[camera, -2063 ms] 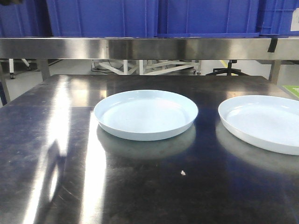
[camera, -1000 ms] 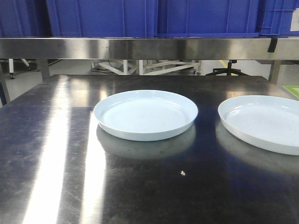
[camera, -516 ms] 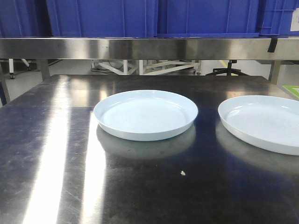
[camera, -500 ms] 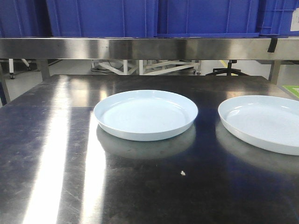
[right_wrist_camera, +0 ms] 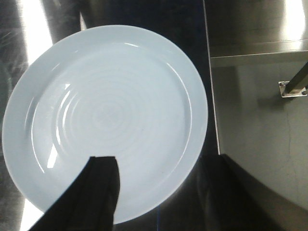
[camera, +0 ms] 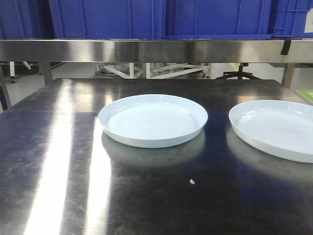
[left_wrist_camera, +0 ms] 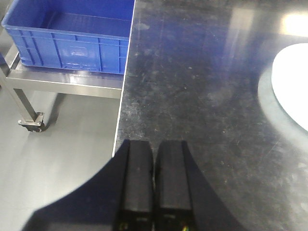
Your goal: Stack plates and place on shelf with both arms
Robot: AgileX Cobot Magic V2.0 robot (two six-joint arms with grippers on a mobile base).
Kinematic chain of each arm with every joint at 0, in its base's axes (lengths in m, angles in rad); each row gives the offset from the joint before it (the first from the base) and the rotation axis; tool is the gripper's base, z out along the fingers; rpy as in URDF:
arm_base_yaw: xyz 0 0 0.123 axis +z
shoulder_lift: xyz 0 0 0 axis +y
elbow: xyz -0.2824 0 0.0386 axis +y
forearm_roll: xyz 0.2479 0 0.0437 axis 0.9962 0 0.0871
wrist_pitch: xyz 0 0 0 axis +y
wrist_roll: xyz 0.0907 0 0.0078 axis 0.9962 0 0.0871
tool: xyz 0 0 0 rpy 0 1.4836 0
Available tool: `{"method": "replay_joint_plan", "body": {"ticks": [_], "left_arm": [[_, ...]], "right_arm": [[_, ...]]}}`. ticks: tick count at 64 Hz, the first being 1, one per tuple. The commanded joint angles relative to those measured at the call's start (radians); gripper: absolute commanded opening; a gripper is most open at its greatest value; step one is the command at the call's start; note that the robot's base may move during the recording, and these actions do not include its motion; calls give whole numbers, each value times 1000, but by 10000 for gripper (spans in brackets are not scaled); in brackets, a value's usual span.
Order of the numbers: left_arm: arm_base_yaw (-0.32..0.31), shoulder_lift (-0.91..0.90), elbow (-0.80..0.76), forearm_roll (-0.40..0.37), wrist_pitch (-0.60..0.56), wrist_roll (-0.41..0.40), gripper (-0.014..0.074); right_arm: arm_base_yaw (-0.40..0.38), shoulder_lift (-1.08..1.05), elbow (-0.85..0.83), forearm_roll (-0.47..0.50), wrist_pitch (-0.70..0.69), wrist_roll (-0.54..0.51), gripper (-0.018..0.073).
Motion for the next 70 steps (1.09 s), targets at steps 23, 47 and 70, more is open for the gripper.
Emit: {"method": "replay_joint_plan", "body": {"ticks": [23, 47, 70], "left_arm": [[2, -2, -29, 2, -76, -9, 97], [2, -2, -29, 2, -76, -9, 97], [2, -2, -29, 2, -76, -9, 97]], "right_arm": [[-93, 186, -231, -14, -52, 2, 477], [-163, 370, -295, -14, -28, 2, 477], [-161, 448, -295, -14, -30, 2, 477]]}}
